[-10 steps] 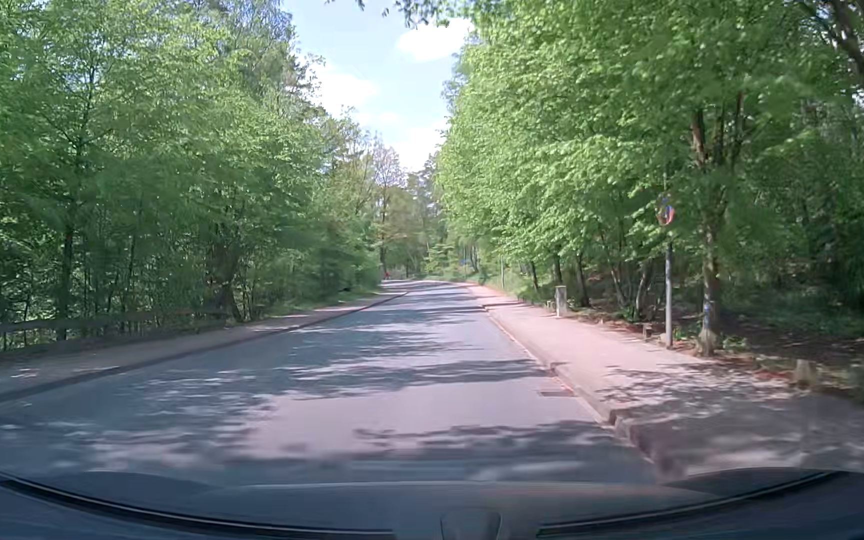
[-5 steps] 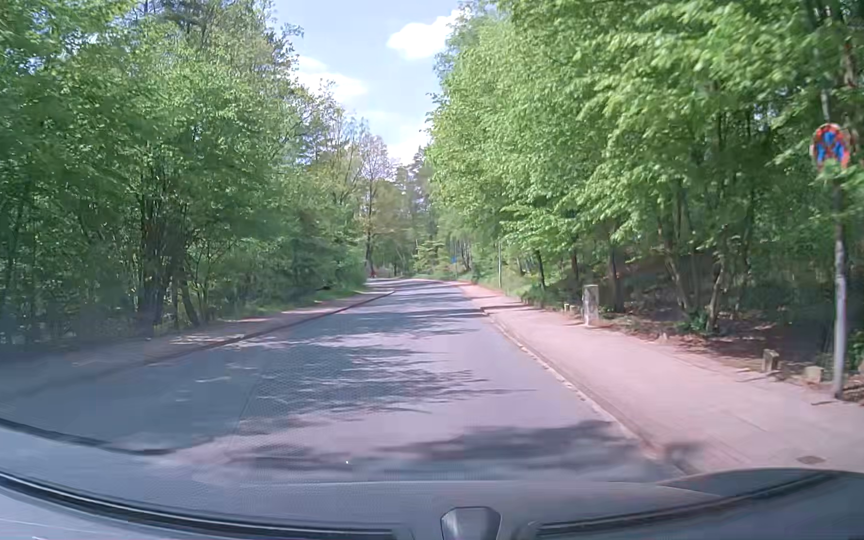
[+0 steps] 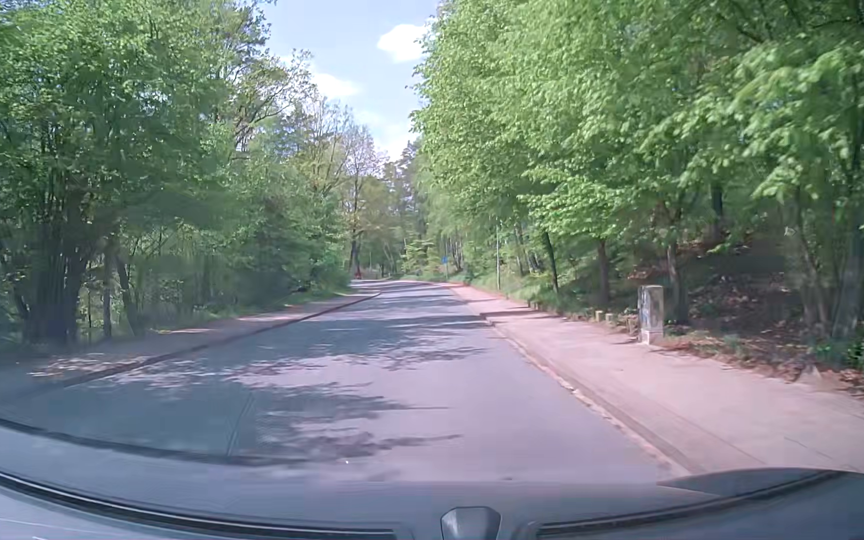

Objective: Follow the waypoints while adhering to traffic rules and regulations

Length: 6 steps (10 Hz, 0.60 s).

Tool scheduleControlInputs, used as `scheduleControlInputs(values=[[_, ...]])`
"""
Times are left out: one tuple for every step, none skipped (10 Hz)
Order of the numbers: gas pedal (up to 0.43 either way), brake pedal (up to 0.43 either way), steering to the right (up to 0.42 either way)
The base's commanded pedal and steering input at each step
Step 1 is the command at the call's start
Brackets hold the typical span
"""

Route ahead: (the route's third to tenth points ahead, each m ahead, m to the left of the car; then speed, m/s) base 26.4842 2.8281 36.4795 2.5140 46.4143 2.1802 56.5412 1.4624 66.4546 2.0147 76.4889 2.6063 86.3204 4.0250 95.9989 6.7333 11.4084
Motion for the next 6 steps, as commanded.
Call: scheduleControlInputs(values=[[0.008,0.0,0.002],[0.008,0.0,-0.001],[0.008,0.0,-0.003],[0.02,0.0,-0.003],[0.02,0.0,-0.003],[0.028,0.0,-0.003]])
